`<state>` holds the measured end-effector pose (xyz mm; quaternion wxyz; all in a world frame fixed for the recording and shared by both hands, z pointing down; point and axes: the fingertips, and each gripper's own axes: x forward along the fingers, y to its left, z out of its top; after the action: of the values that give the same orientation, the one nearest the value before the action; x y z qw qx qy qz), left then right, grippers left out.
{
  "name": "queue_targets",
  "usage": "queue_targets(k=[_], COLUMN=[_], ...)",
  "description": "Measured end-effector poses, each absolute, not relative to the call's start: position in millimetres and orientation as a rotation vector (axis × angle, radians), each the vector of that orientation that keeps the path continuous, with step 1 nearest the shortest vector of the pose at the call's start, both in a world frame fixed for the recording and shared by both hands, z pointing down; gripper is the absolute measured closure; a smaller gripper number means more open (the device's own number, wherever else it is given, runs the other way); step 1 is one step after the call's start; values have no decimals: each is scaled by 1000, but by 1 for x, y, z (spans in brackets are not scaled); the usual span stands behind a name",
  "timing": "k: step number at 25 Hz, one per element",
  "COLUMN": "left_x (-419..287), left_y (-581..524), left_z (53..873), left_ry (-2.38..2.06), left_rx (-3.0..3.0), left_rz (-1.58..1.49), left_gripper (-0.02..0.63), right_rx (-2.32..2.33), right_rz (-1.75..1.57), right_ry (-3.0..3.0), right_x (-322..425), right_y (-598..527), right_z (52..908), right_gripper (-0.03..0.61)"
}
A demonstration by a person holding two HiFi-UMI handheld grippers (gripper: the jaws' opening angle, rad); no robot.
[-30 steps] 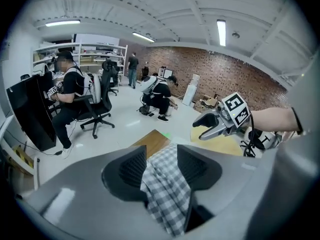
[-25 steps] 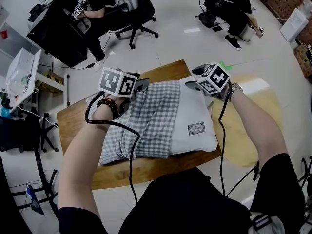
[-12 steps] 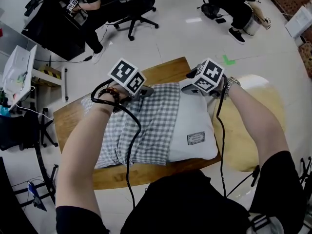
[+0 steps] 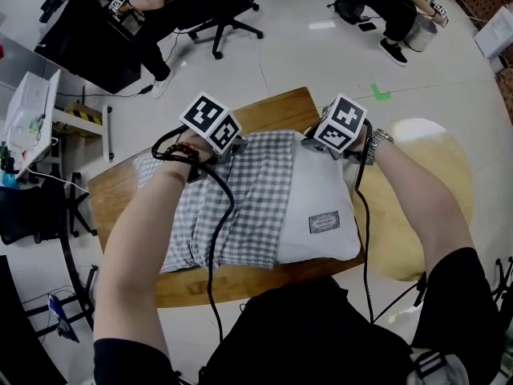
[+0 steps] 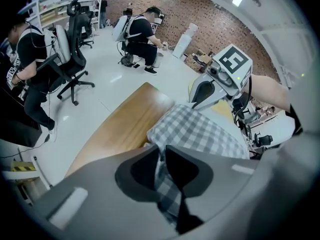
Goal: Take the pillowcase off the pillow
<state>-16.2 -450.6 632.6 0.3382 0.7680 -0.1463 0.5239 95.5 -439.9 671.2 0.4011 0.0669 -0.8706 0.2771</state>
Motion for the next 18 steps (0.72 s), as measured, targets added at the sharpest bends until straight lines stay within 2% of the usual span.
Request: queue_targets(k=[1, 3, 18], left_x=[-18, -24, -114], left_y=[-449, -450, -430], left_z=[632, 628, 578], left_ry=[-401, -444, -782], left_rx=[2009, 2022, 2033], left_rz=[1362, 1351, 1286], left_gripper=[583, 601, 604], right_rx=[189, 232, 600], right_rz=[689, 687, 564], right_ry=[-2206, -2215, -2212], right_x=[96, 97, 128], right_y=[-437, -435, -404], right_z=[671, 668, 586], right_gripper=[566, 569, 571])
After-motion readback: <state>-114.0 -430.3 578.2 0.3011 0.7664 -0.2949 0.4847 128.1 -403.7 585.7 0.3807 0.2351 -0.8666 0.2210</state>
